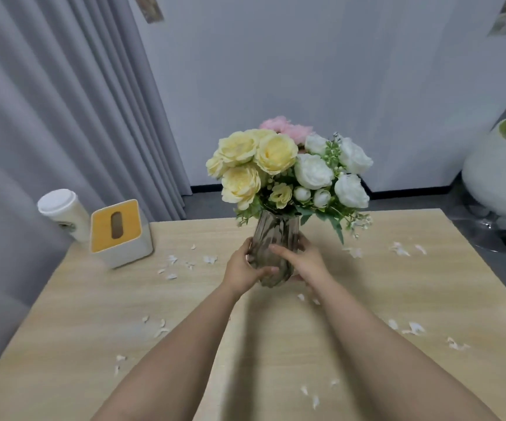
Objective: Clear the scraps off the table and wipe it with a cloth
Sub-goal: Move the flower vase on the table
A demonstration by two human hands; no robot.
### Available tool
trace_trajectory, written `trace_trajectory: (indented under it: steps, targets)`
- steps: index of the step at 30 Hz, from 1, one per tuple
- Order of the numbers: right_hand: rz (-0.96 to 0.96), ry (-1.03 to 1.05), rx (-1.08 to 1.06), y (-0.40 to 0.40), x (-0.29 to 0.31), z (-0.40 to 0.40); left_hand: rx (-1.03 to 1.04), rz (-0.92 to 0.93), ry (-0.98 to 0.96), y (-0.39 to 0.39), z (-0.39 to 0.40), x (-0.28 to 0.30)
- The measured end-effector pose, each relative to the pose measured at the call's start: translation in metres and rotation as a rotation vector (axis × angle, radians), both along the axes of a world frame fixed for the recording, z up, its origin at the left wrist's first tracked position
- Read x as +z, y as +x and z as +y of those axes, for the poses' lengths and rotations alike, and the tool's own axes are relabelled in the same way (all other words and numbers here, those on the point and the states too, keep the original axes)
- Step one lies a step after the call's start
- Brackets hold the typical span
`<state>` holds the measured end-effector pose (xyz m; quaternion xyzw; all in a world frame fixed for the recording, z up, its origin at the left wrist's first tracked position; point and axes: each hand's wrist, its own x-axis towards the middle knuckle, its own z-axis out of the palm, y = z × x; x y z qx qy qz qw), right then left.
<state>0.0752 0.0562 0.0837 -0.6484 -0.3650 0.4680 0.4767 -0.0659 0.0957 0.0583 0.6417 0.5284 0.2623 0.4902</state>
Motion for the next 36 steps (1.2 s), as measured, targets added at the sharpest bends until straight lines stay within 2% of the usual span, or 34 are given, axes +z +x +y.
trace_trajectory:
  steps: [10,20,26,36]
  targets:
    - [0.052,0.009,0.293,-0.192,0.016,0.052,0.336,0.048,-0.001,-0.199,0.006,0.02]
    - [0.033,0.027,0.514,-0.358,-0.005,0.103,0.561,0.028,-0.031,-0.359,0.025,-0.004]
    - [-0.024,0.079,0.588,-0.413,-0.03,0.138,0.621,-0.004,0.009,-0.41,0.051,-0.03]
    - [-0.015,0.217,0.552,-0.451,-0.081,0.183,0.683,-0.068,0.094,-0.439,0.091,-0.072]
